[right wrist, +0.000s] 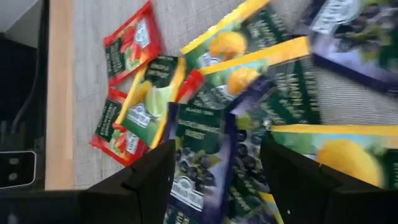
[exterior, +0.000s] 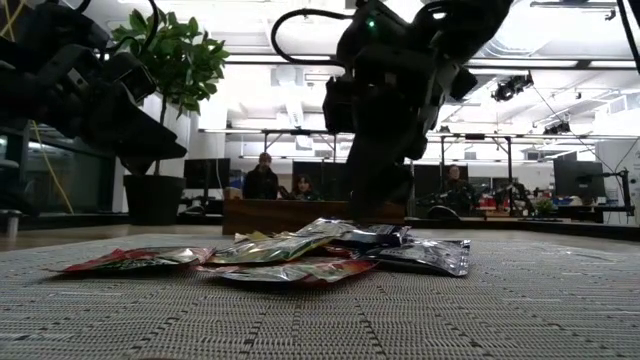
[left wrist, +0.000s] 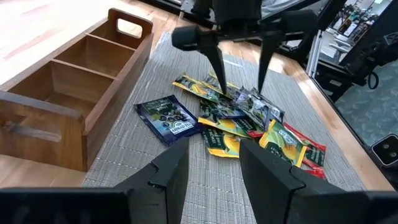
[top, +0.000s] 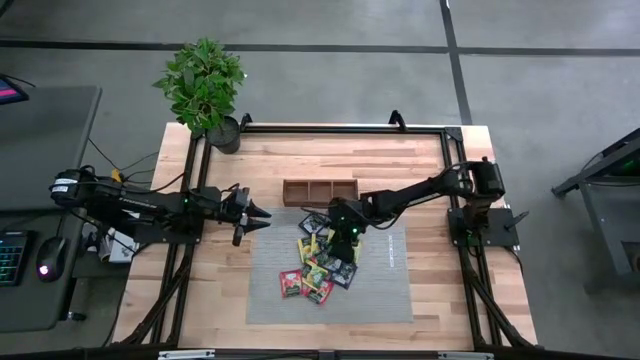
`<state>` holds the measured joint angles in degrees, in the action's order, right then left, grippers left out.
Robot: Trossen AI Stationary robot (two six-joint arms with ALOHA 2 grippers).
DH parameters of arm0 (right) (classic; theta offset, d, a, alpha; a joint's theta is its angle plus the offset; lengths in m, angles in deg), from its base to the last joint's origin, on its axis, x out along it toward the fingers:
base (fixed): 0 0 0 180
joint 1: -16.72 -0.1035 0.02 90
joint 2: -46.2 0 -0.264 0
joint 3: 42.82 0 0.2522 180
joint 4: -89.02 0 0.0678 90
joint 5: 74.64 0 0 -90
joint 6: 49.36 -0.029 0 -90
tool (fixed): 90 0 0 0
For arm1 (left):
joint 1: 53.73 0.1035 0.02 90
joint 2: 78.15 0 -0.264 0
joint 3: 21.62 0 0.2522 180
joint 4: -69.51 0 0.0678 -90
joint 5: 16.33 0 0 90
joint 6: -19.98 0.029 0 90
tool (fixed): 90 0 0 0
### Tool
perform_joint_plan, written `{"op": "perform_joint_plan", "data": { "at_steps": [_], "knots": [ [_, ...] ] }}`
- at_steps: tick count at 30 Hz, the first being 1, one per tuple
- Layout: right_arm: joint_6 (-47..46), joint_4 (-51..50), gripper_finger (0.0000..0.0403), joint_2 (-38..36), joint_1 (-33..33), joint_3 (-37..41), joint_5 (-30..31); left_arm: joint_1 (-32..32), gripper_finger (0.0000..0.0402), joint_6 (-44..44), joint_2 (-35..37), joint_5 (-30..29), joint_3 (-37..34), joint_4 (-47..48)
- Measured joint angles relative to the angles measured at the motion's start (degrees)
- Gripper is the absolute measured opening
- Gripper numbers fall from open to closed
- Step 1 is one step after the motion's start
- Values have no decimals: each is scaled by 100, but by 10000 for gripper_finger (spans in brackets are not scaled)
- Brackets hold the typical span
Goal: Pick & Place Tea
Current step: Put the violet tea bag into the right section of the wooden organizer
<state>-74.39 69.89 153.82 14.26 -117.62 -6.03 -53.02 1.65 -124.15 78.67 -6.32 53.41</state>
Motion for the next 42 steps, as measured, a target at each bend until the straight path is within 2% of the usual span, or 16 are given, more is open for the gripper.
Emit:
{"op": "perform_joint_plan", "data": {
  "at_steps": [10,18,22,27,36,42],
  "knots": [
    [-29,22,231,88,-118,-6,399,1,140,0,0,-2,2,-1],
    [-44,169,231,223,-249,-2,468,1,140,-2,2,8,4,17],
    [-43,122,224,223,-321,-2,794,2,140,-2,2,34,4,39],
    [-42,112,172,223,-323,-2,910,2,140,-2,2,50,4,41],
    [-42,136,19,223,-267,-2,905,2,140,-2,2,57,4,41],
    [-67,322,4,200,-193,2,635,2,140,-2,2,61,4,99]
  ]
}}
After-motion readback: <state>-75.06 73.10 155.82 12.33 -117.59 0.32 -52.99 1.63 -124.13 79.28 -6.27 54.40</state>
